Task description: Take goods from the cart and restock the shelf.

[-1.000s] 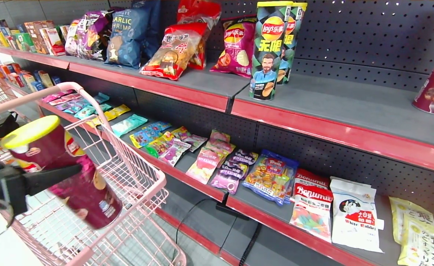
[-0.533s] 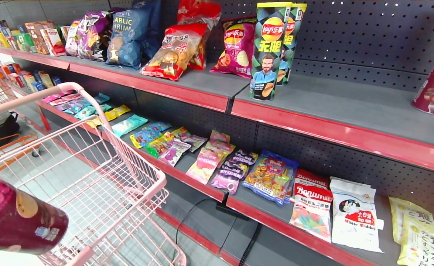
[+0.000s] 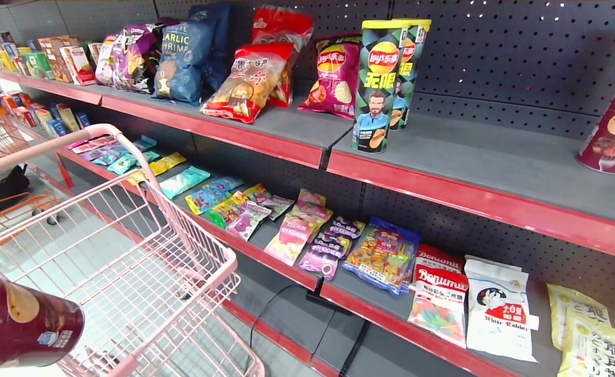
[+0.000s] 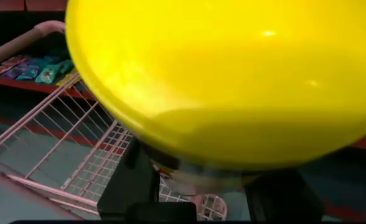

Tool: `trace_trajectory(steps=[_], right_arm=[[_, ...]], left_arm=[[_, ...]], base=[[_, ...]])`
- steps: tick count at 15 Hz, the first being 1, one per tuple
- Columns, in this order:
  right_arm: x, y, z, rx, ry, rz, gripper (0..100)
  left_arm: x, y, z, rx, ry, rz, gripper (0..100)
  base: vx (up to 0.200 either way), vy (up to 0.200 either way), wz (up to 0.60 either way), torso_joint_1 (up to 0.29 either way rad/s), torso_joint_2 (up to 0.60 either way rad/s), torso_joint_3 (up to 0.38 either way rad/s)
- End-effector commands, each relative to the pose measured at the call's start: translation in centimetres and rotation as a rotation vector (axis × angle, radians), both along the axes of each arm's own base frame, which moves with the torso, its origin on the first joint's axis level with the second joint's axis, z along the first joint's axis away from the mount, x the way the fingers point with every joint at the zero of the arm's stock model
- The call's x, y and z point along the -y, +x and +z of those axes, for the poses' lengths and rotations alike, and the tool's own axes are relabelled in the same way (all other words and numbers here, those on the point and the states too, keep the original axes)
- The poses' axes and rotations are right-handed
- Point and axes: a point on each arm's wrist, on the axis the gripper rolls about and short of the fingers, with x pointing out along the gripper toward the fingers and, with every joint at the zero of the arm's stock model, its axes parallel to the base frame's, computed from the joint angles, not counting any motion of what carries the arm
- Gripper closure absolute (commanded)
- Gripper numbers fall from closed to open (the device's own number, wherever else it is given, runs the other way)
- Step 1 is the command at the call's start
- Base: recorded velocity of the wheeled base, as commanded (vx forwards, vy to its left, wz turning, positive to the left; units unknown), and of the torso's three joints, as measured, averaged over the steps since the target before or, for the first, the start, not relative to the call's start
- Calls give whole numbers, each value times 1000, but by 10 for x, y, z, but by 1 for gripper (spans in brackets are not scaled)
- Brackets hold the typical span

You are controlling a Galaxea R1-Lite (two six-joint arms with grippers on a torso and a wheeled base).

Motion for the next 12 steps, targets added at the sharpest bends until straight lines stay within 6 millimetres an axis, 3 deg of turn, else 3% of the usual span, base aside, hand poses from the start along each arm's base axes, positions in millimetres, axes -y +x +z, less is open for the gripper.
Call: trace_trajectory(steps=[1,5,12], right_arm=[[0,0,0,-1,0,1,0],[0,0,0,-1,0,1,0],[0,0,0,-1,-1,1,0]], left_arm=[[0,-1,5,18,2,-1,100],[0,-2,15,48,30,-3,100],[1,-4,13,58,55,-5,100]], base=[[0,0,0,168,-466,-320],[0,0,0,185,-517,-337],[0,0,0,233,-577,-350]])
